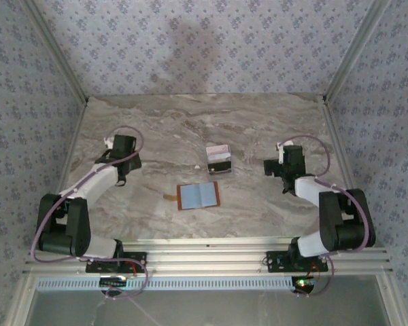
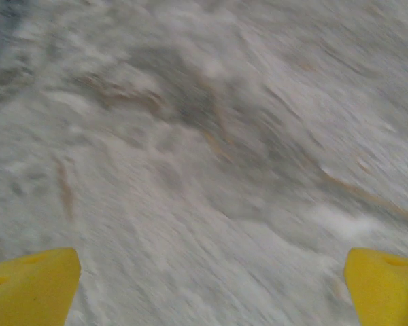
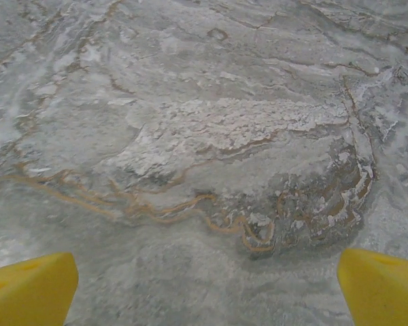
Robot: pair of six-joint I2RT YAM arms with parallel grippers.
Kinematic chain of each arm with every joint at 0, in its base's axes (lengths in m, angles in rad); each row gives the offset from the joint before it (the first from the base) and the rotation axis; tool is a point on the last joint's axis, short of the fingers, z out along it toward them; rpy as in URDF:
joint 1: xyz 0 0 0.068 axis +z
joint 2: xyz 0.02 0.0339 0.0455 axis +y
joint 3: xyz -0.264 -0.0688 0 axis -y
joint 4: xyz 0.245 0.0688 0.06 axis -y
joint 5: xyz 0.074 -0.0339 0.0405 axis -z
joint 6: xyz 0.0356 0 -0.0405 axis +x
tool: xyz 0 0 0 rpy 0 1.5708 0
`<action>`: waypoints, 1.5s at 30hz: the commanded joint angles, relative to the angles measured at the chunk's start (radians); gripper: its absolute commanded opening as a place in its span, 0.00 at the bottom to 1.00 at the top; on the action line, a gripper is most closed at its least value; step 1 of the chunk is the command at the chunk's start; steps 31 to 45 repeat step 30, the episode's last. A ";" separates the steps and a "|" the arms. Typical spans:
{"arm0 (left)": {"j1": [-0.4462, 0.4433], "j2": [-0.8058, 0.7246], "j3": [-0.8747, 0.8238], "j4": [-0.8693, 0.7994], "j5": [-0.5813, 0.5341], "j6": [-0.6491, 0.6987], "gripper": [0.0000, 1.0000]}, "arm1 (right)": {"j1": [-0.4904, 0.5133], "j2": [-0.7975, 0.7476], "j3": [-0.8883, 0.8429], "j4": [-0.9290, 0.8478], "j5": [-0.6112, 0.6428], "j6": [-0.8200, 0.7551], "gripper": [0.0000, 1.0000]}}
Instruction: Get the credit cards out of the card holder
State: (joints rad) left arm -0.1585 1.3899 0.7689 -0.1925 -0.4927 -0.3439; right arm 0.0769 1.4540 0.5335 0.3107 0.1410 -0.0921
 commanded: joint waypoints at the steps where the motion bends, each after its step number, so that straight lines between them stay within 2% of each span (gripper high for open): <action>1: 0.012 -0.035 -0.149 0.438 -0.048 0.248 1.00 | -0.047 0.029 -0.023 0.269 -0.079 0.002 1.00; 4: 0.069 -0.011 -0.259 0.720 0.087 0.304 1.00 | -0.120 0.036 -0.093 0.389 -0.180 0.058 1.00; 7: 0.132 0.038 -0.305 0.840 0.238 0.291 1.00 | -0.143 0.082 -0.167 0.570 -0.229 0.071 1.00; 8: 0.146 0.058 -0.331 0.898 0.276 0.285 1.00 | -0.143 0.067 -0.149 0.506 -0.229 0.064 1.00; 11: 0.177 0.157 -0.396 1.110 0.375 0.286 1.00 | -0.134 0.065 -0.144 0.493 -0.203 0.064 1.00; 13: 0.177 0.135 -0.363 1.006 0.446 0.314 1.00 | -0.132 0.067 -0.145 0.500 -0.192 0.065 1.00; 45: 0.160 0.144 -0.361 1.019 0.425 0.328 1.00 | -0.119 0.061 -0.164 0.528 -0.153 0.063 1.00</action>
